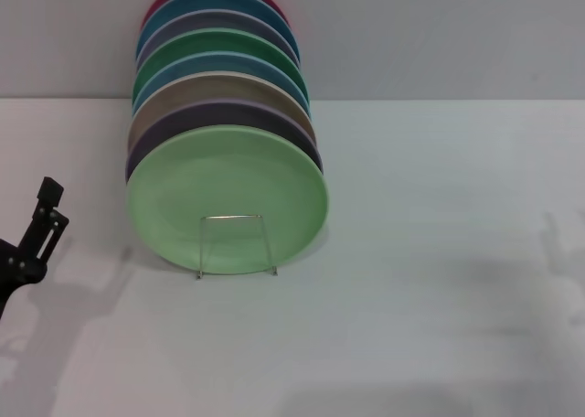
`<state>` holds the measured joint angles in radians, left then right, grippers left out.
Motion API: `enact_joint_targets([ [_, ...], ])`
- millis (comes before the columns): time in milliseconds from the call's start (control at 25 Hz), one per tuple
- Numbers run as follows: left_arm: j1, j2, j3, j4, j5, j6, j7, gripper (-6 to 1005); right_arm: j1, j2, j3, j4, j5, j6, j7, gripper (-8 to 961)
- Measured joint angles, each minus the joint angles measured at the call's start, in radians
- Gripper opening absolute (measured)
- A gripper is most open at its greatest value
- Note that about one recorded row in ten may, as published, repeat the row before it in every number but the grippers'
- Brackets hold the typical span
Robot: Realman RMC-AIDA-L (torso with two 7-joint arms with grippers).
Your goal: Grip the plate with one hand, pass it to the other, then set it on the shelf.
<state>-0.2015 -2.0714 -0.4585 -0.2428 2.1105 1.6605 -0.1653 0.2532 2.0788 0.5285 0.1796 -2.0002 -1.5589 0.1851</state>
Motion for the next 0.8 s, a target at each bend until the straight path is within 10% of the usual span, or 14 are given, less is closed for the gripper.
enact_joint_targets([
  [240,-0.008,-0.001,-0.060,-0.008,-0.002,-0.079,-0.015,833,0.012,0.000,0.049,-0.039,0.001,-0.022,0.061,620],
  [800,-0.018,-0.003,-0.096,-0.024,-0.010,-0.129,-0.013,833,0.024,0.003,0.086,-0.049,0.005,-0.003,-0.020,638],
])
